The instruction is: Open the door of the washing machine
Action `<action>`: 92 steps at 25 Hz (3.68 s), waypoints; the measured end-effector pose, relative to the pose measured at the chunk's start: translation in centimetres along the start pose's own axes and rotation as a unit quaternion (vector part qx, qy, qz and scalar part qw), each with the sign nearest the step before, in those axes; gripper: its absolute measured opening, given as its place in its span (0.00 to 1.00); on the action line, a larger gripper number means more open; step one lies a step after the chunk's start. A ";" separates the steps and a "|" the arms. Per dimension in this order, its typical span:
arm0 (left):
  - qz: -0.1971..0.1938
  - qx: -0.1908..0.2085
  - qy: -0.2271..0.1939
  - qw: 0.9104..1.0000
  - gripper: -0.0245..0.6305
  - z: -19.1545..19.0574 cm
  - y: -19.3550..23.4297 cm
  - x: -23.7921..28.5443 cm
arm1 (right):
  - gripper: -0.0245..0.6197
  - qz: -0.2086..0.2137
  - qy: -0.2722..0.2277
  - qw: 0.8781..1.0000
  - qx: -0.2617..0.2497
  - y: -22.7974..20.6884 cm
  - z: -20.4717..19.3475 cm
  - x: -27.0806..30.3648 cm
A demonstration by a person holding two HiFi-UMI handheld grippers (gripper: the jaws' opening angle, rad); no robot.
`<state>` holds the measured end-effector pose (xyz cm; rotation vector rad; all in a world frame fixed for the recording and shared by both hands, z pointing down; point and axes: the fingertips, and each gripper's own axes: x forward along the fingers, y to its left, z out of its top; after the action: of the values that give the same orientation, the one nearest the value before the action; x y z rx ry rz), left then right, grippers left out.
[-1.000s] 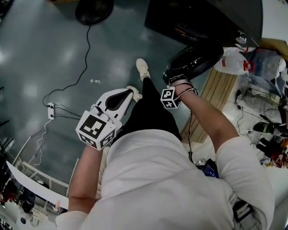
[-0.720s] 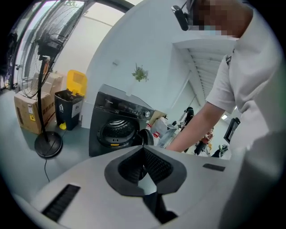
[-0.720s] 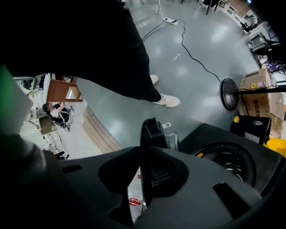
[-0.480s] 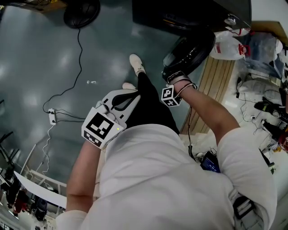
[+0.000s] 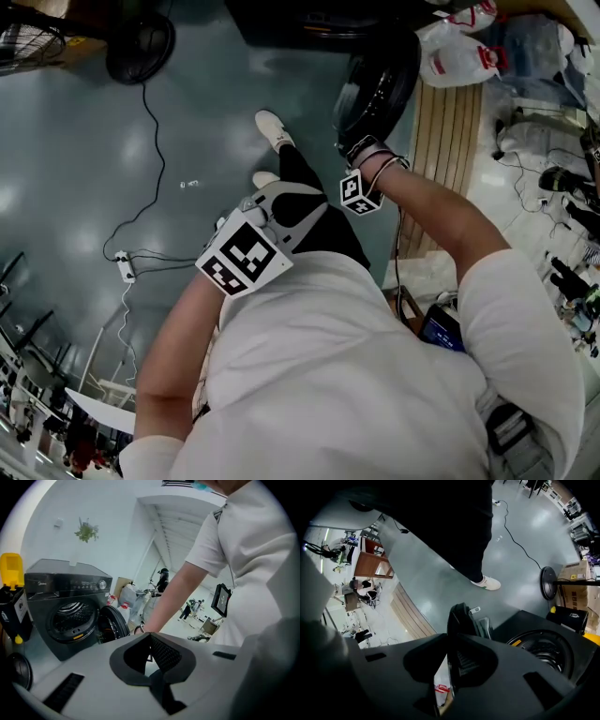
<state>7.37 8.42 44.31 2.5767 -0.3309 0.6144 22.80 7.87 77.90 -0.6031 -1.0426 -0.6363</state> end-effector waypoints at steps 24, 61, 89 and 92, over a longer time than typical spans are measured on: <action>-0.027 -0.010 0.005 1.000 0.06 1.5 -0.8 2.7 | 0.05 0.040 0.014 0.999 0.008 9.8 -5.0 3.3; 0.010 -0.016 -0.016 1.000 0.06 1.4 1.7 0.0 | 0.05 0.090 -0.087 0.967 0.222 6.3 -6.7 -0.6; 0.145 -0.110 -0.098 0.978 0.06 4.7 0.8 -3.8 | 0.05 -0.029 -0.601 0.508 0.616 -6.3 -12.6 -32.2; 0.145 -0.110 -0.105 0.978 0.06 6.6 -0.3 -2.7 | 0.05 -0.048 -0.613 0.513 0.600 -4.8 -13.7 -34.3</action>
<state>7.54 5.78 37.72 2.3983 -0.8098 0.3768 14.91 1.31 42.13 0.4502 -2.4775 0.7371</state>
